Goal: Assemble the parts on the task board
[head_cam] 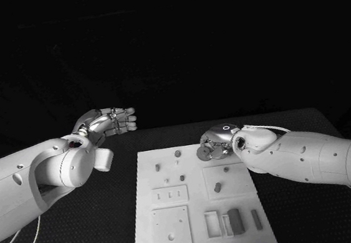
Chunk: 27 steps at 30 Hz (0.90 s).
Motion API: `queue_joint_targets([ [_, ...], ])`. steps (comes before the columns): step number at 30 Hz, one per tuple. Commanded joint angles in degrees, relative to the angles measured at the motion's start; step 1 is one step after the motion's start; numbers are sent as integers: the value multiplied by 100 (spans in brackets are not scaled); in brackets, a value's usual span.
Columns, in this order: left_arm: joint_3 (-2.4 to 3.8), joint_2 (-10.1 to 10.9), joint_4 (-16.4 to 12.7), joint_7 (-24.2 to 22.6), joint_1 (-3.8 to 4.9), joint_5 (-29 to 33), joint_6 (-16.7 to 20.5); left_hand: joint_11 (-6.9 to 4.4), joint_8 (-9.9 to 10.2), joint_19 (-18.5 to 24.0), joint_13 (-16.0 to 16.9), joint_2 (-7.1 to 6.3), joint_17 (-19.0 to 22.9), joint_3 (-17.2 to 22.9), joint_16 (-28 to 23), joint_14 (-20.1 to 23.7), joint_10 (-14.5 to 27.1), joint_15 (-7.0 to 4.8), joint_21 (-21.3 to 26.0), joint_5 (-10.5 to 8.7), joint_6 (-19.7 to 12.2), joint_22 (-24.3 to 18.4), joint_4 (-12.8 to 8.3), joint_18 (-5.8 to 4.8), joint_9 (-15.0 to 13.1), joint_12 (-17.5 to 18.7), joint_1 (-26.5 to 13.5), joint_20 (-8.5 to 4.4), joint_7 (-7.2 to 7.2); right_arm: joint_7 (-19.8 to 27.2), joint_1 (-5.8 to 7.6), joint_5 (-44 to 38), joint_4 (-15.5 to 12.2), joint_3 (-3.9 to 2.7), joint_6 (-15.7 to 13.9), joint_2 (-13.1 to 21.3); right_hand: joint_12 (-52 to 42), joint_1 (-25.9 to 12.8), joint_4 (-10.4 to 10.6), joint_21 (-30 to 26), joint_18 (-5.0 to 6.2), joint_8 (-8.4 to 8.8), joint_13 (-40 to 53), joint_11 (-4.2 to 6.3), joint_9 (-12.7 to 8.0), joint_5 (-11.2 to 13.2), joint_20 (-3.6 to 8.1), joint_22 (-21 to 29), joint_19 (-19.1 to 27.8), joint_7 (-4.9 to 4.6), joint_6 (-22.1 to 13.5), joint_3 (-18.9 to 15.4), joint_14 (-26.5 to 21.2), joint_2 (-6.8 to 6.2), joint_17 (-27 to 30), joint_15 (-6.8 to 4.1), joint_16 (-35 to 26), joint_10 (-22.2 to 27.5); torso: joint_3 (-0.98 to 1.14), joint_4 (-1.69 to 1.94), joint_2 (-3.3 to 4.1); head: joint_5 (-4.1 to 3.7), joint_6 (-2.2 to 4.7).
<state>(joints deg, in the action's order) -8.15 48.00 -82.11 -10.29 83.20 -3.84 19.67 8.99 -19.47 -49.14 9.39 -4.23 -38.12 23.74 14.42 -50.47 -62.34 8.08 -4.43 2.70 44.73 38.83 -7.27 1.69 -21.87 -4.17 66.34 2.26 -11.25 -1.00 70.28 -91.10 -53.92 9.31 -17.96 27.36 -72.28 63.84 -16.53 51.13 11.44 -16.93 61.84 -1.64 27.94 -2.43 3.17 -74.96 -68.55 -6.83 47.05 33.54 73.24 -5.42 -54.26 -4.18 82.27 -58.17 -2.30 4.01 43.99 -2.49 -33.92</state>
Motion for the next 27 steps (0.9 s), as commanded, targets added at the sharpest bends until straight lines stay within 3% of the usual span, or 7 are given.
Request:
queue_joint_targets([
  [1,3,1,-12,-44,7,-14,-70,4,26,-5,8,-2,-9,-2,-19,0,-19,28,32,33,-11,6,-36,-45,9,28,-63,30,-52,51,-106,-234,-4,51,97,1,-24,52,-16,39,356,-35,-7,-6,29,-29,15,-104,-11,-130,346,-16,33,-22,-20,-33,39,31,-1,-5,-1,1,-2],
  [9,3,15,-20,-44,7,-20,-67,4,26,-5,9,1,-11,4,-21,-1,-19,28,31,33,-10,8,-42,-44,8,27,-68,30,-53,51,-165,-303,1,56,23,9,-41,57,-8,48,356,-106,-25,35,60,-29,16,-95,-44,-86,487,-37,78,-15,-55,-70,53,-18,-4,-1,-3,0,-7],
  [19,3,16,-19,-47,7,-20,-70,3,25,-5,10,2,-14,11,-23,-2,-20,29,31,33,-8,10,-50,-44,8,26,-74,31,-53,-12,-164,-355,-78,56,-205,45,-40,-10,5,50,356,-227,-58,123,120,-29,22,-88,-75,7,738,-36,114,128,-98,-155,59,-75,-10,5,-2,-6,5],
  [27,3,18,-14,-50,7,-20,-60,3,25,-5,11,2,-16,17,-24,-3,-21,28,31,33,-7,11,-58,-43,7,25,-79,31,-52,-233,-90,-486,-261,53,-417,101,-38,-65,12,54,356,-240,-71,144,130,-29,26,-88,-89,27,777,-51,123,136,-111,-177,64,-102,-12,11,1,-6,17],
])
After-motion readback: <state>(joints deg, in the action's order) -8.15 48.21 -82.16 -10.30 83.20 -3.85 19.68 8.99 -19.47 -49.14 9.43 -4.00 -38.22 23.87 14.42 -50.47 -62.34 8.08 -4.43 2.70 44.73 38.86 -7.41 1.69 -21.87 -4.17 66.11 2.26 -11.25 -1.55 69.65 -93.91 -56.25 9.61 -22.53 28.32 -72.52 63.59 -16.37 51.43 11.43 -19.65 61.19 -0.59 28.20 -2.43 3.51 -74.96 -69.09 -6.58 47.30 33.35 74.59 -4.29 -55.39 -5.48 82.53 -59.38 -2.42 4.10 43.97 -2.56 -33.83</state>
